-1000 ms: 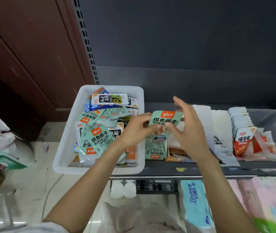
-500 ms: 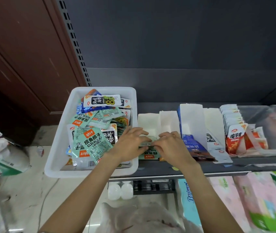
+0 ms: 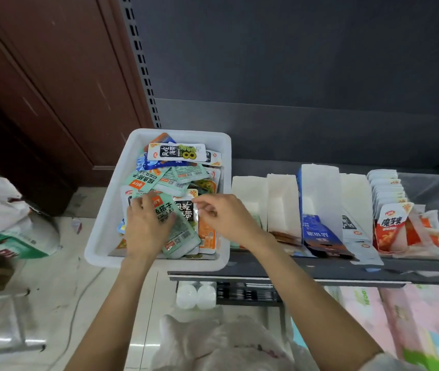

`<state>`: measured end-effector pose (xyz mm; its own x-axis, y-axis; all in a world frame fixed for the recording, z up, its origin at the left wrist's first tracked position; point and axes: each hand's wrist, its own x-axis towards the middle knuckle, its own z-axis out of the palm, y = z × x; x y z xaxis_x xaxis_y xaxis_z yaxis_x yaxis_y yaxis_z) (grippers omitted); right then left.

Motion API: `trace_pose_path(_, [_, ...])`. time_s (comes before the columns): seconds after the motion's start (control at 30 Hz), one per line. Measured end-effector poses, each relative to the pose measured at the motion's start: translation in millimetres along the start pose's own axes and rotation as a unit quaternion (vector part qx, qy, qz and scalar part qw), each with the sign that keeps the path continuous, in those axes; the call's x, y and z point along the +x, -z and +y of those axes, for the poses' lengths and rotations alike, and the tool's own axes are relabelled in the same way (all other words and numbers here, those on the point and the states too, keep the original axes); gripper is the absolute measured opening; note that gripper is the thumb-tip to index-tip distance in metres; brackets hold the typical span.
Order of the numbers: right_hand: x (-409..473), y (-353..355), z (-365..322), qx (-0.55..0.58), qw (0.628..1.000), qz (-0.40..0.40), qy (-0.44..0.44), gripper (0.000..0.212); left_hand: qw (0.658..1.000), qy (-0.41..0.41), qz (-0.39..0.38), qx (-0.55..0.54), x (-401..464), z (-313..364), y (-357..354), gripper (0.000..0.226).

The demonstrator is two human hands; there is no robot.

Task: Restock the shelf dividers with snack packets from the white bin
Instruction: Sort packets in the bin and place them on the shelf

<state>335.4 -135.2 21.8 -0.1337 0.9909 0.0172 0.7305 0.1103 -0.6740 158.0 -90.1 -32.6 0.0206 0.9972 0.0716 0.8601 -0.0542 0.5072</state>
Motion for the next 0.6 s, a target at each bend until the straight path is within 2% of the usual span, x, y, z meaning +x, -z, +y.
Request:
trace_pose_path(0.13, [34.3,-47.7,-5.2,-0.068,0.990,-0.114,-0.046,0.055,0.995,0.093,-0.037,-0.017,-5.9,-14.1,3.0,0.073])
trace_pose_path(0.27, [47.8,-72.9,-10.5,-0.081,0.987,-0.112,-0.083,0.058,0.989,0.130,-0.049,-0.058,-8.4,-8.8,1.2,0.069])
trace_pose_path(0.33, [50.2,-76.9,-11.5,-0.038,0.989,-0.105,-0.097,0.060,0.984,0.145,-0.048,-0.097,-7.8,-3.6,2.4,0.067])
trace_pose_path(0.4, [50.6,-76.5,-9.2,0.054,0.987,-0.080,-0.125,0.058,0.977,0.164,-0.049,-0.131,-7.2,-0.1,5.2,0.068])
trace_pose_path(0.5, [45.4,-66.2,-10.7,0.249,0.950,-0.032,-0.184,0.049,0.971,0.168,-0.048,-0.165,-5.7,0.3,10.2,0.061])
trace_pose_path(0.6, [35.0,-47.1,-16.1,0.298,0.940,0.061,-0.153,0.039,0.942,0.171,-0.062,-0.283,-7.0,9.2,23.5,0.053])
